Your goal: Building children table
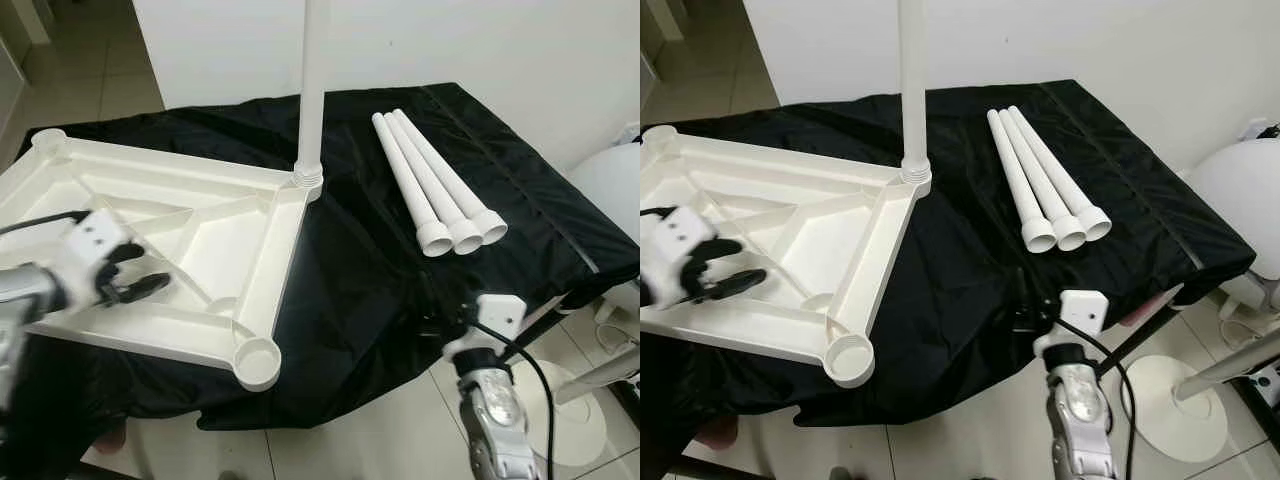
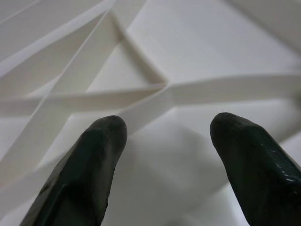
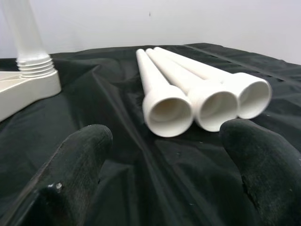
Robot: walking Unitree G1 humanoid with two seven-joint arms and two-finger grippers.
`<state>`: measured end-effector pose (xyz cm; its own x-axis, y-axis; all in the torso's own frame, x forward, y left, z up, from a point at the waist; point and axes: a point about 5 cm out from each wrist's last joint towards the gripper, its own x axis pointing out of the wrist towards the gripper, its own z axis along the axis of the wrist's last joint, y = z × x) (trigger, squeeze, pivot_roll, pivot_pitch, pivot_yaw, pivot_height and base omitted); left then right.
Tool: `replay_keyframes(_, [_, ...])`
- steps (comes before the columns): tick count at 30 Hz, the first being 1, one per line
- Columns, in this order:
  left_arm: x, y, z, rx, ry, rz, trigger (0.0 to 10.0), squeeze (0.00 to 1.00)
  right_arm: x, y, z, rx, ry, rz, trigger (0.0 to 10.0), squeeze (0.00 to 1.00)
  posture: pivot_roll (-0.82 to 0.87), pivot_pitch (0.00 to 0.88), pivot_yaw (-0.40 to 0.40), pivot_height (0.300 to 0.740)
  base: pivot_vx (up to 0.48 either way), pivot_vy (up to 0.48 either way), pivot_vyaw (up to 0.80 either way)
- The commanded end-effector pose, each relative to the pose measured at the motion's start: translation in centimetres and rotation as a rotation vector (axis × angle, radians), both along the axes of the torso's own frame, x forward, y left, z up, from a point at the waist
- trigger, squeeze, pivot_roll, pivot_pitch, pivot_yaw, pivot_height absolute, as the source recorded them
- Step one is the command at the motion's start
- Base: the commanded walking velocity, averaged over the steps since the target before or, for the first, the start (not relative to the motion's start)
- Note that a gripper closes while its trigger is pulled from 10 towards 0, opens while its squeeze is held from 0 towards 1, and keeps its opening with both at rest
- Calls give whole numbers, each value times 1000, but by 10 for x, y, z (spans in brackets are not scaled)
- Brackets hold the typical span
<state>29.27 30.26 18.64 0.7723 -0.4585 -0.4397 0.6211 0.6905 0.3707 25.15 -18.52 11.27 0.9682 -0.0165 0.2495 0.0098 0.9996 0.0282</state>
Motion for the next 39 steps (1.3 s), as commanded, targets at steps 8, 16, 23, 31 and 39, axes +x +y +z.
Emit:
replay_keyframes(8, [-25, -15, -2, -96, 150, -198, 10000, 0, 0, 1, -6, -9, 29, 33, 10000, 0, 62, 92, -25, 740, 0, 0, 0])
replay_keyframes(16, [-30, -30, -12, -91, 192, -268, 10000, 0, 2, 0, -5, -18, 29, 43, 10000, 0, 57, 92, -28, 740, 0, 0, 0])
replay_keyframes(23, [-27, -40, -19, -48, 207, -293, 10000, 0, 0, -4, -4, -30, 29, 41, 10000, 0, 44, 94, -25, 740, 0, 0, 0])
replay_keyframes(31, [-15, -55, -28, 19, 193, -313, 10000, 0, -2, -5, -5, -34, 31, 37, 10000, 0, 28, 92, -16, 740, 0, 0, 0])
replay_keyframes(39, [-9, -71, -34, 28, 184, -353, 10000, 0, -4, -5, -5, -36, 30, 33, 10000, 0, 11, 89, -3, 740, 0, 0, 0])
